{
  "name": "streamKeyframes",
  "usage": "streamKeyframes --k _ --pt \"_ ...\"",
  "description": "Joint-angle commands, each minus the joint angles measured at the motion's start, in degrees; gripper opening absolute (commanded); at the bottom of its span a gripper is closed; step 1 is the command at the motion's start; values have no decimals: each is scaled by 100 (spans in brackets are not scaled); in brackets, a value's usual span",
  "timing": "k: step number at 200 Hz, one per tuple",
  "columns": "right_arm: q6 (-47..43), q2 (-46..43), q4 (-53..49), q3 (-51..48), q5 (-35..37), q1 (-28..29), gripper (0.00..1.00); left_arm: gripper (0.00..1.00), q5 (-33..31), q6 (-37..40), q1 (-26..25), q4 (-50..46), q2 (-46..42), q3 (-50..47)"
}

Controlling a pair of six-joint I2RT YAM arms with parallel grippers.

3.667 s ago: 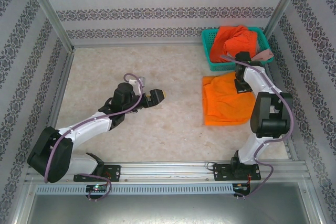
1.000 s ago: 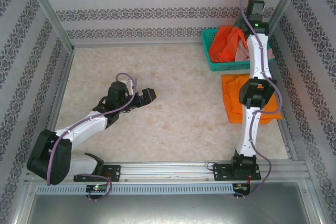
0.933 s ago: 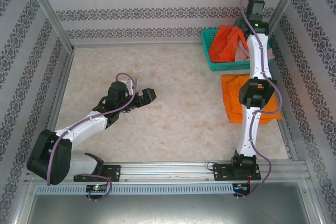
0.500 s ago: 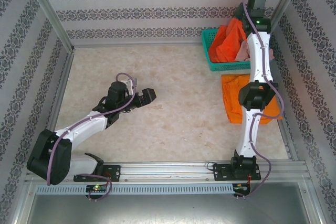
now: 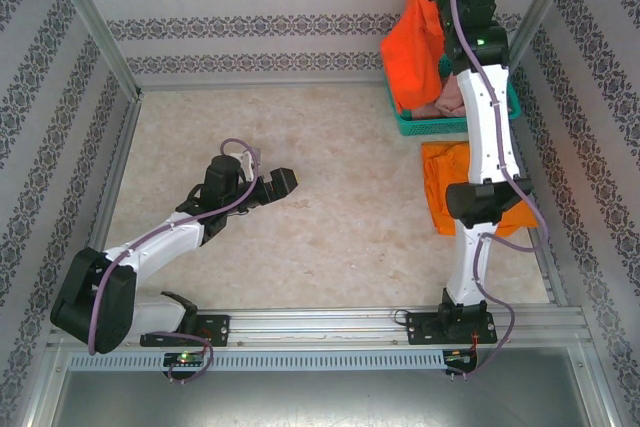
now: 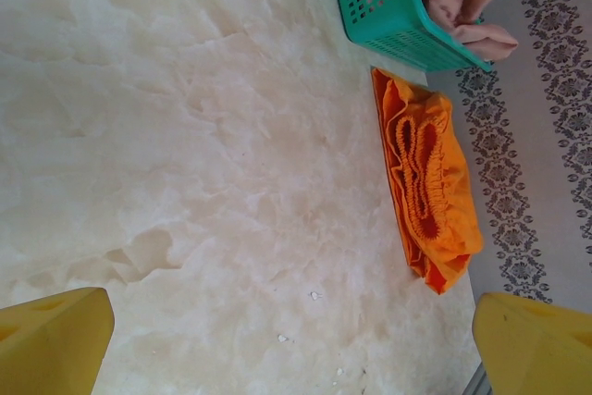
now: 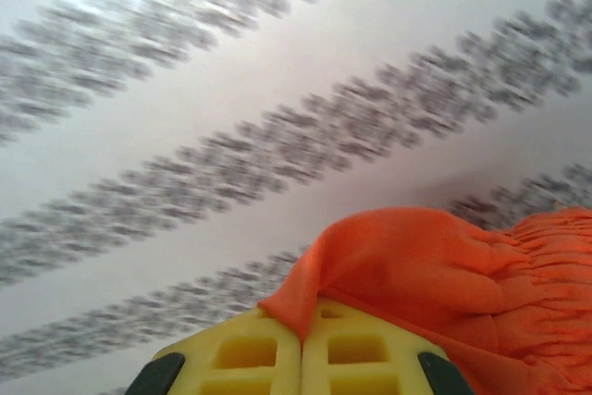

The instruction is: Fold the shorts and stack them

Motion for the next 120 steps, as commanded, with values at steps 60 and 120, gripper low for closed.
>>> streamKeyframes --k 60,120 --pt "-1114 -1144 71 -631 -1094 1632 0 100 -273 207 193 -327 -934 318" --pt "-1928 -3918 1527 -7321 -410 2045 61 100 -887 528 711 -1958 -2678 306"
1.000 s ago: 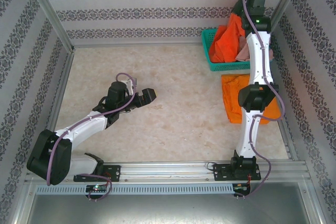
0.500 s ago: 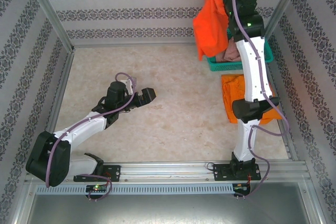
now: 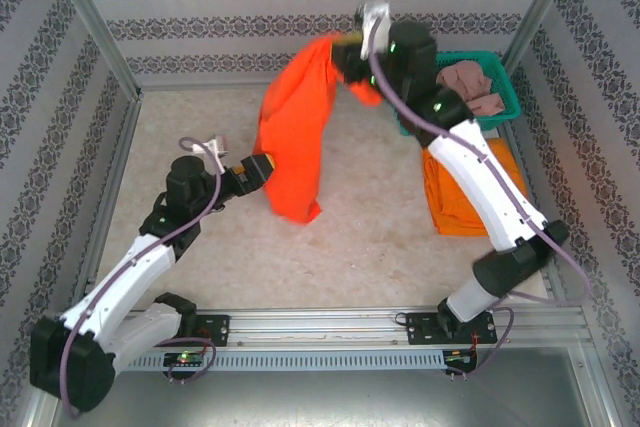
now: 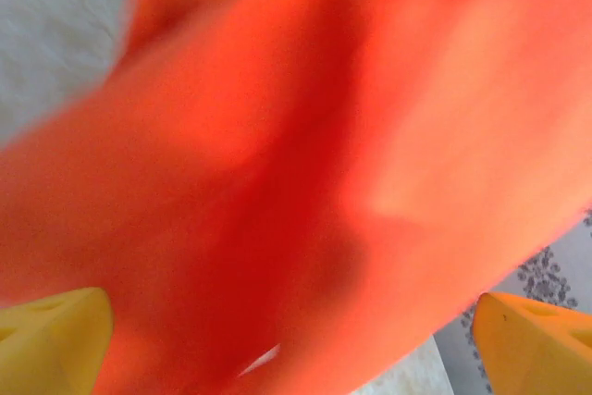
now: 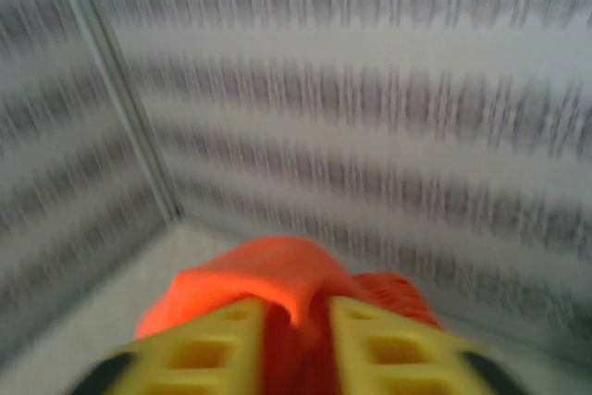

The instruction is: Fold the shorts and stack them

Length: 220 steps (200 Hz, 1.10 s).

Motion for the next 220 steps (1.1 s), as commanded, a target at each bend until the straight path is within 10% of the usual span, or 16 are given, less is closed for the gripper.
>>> streamKeyframes --k 1,54,142,220 --pt "-310 -890 515 -1902 261 -49 63 100 -414 378 211 -1084 -629 173" --pt "-172 -1515 -272 -3427 -85 -163 97 100 -328 819 413 -1914 -467 397" --pt "1453 -783 146 -3946 1 -277 97 100 478 1476 1072 -1649 3133 2128" --pt "1512 -1810 212 -5036 188 -781 98 98 529 2934 747 -3562 6012 4954"
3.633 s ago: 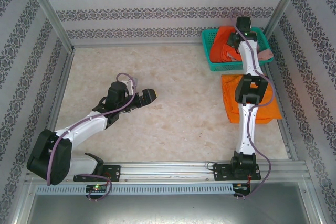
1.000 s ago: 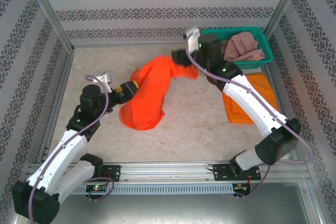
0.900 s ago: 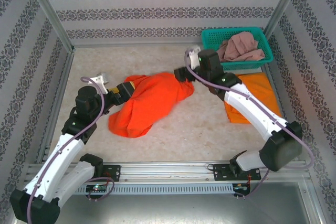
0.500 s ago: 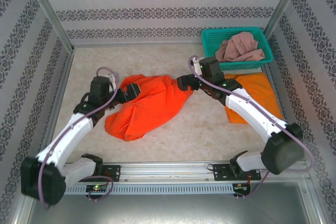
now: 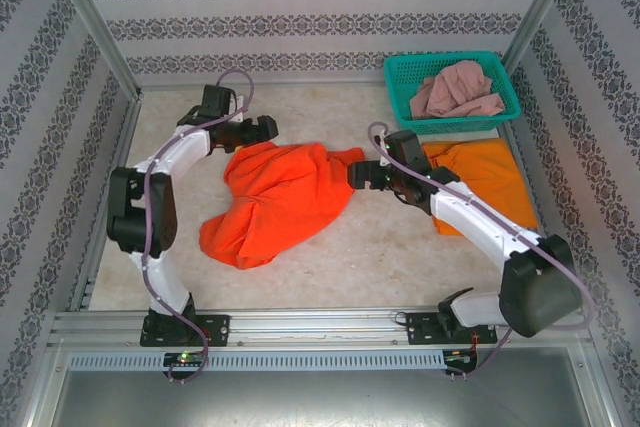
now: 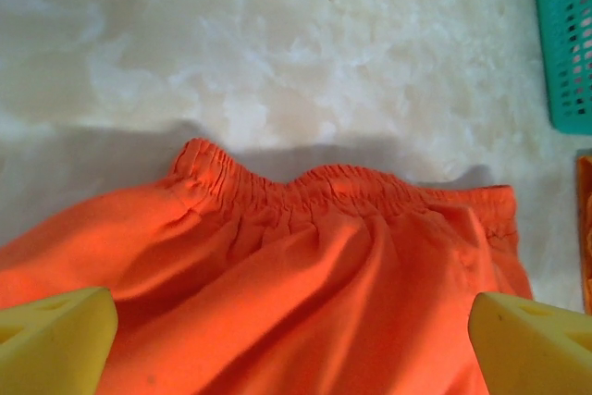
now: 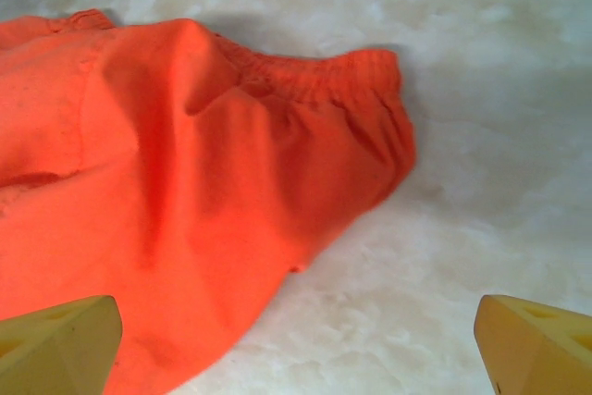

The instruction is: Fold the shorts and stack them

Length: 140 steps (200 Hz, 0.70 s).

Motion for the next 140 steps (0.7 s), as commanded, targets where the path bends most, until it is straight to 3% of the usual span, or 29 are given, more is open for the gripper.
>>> streamKeyframes --k 1,20,42,59,84,94,116,140 --pt "181 -538 175 -378 125 -275 98 98 73 726 -259 -987 450 455" --pt "228 -810 204 -664 42 -522 98 98 8 904 -469 -1263 837 703" --pt "265 -994 205 -905 -61 -747 98 89 -66 1009 -708 -1503 1247 953" --pt "312 -1100 191 -1063 -172 -906 98 67 -165 978 -778 -1660 1519 1082" --pt "335 -1232 218 -1201 -255 -1033 97 16 -512 940 -755 -1585 1548 1208" --pt "335 -1269 235 -1212 -294 -1067 98 0 -706 967 -713 -1628 1478 1456" --pt "311 -1296 254 -1092 -367 -1144 97 0 -1131 1101 -538 -2018 1401 2638" --pt "299 -1344 284 -848 -403 -1179 98 0 -1717 1404 -434 -2850 1667 5115"
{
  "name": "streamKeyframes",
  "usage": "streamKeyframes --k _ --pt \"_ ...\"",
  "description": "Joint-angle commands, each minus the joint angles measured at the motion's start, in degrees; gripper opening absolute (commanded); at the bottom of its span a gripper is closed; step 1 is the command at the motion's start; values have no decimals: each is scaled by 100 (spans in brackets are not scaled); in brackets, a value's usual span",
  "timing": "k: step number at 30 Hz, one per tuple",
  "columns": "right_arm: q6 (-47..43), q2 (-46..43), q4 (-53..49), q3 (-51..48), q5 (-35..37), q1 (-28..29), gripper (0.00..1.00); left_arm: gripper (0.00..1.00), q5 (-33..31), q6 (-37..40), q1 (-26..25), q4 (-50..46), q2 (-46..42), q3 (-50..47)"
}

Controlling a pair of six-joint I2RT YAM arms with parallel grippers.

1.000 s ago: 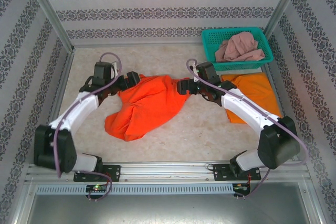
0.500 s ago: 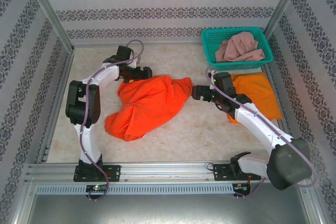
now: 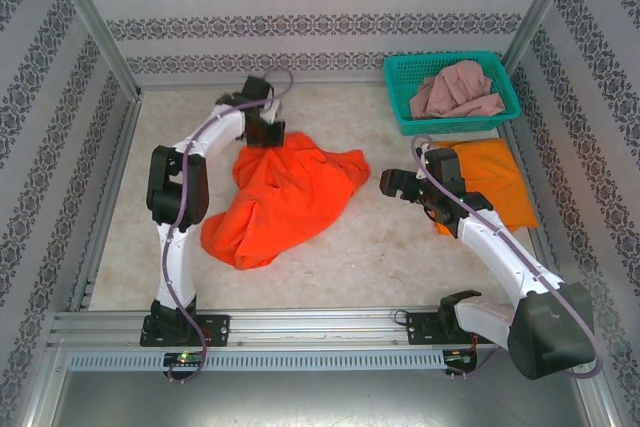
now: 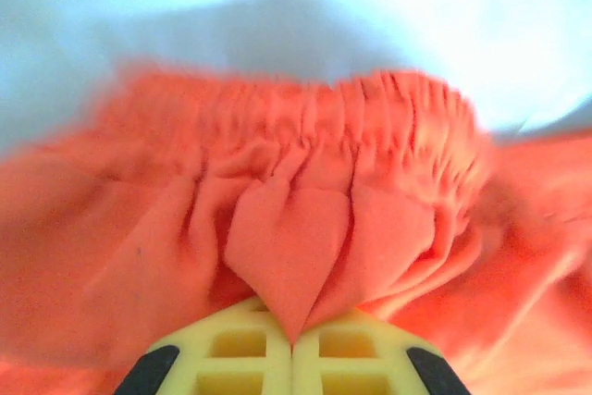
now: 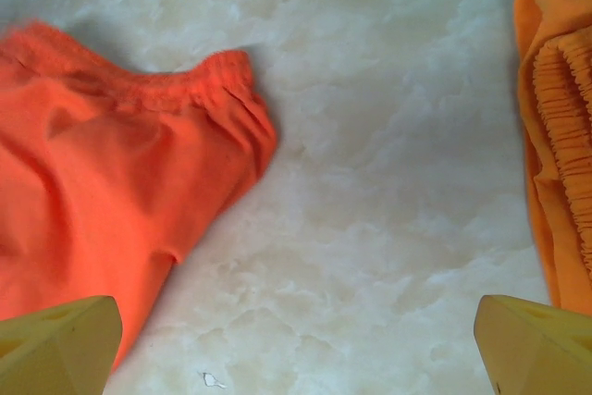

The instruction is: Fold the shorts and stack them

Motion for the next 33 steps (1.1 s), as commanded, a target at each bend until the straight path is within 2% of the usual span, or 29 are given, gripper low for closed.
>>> streamKeyframes --k 1,4,6,10,12,13,16,18,19,20,23,26,28,33 --pt "50 -133 146 330 -146 -80 98 0 -886 470 215 -749 -10 2570" --pt "12 -268 200 506 -181 -106 98 0 -1176 696 183 -1307 414 4761" --pt "-20 -393 241 556 -173 -122 98 0 -1475 947 54 -1279 340 5251" --pt "-154 -809 326 486 -64 -228 98 0 -2400 1975 -710 -741 -528 4012" --pt "-191 -984 353 372 -9 -338 97 0 -2903 2460 -1253 -226 -1069 2705" --pt "-195 -1060 345 305 -15 -411 97 3 -3113 2636 -1548 291 -1444 1788" --pt "-104 -1176 206 152 -147 -676 98 30 -3176 2923 -2229 2116 -2495 -1089" --pt "-22 -1245 194 -3 -310 -825 98 69 -2887 2857 -2585 2845 -2891 -2389" --pt "-2 -1274 196 -67 -359 -869 98 82 -2673 2767 -2668 2945 -2967 -2728" --pt "23 -1300 196 -129 -388 -898 98 90 -2381 2607 -2712 2913 -3016 -2948" --pt "-8 -1297 186 -199 -456 -908 98 99 -1858 2034 -2706 2628 -3265 -3143" --pt "-32 -1209 231 -212 -689 -867 98 100 -1478 1537 -2587 2680 -3980 -3312" --pt "-80 -1074 233 -150 -724 -662 98 100 -1298 1169 -2337 2664 -4386 -3349" --pt "-436 -497 5 271 225 672 97 100 -855 170 -1192 2221 -4776 -3488"
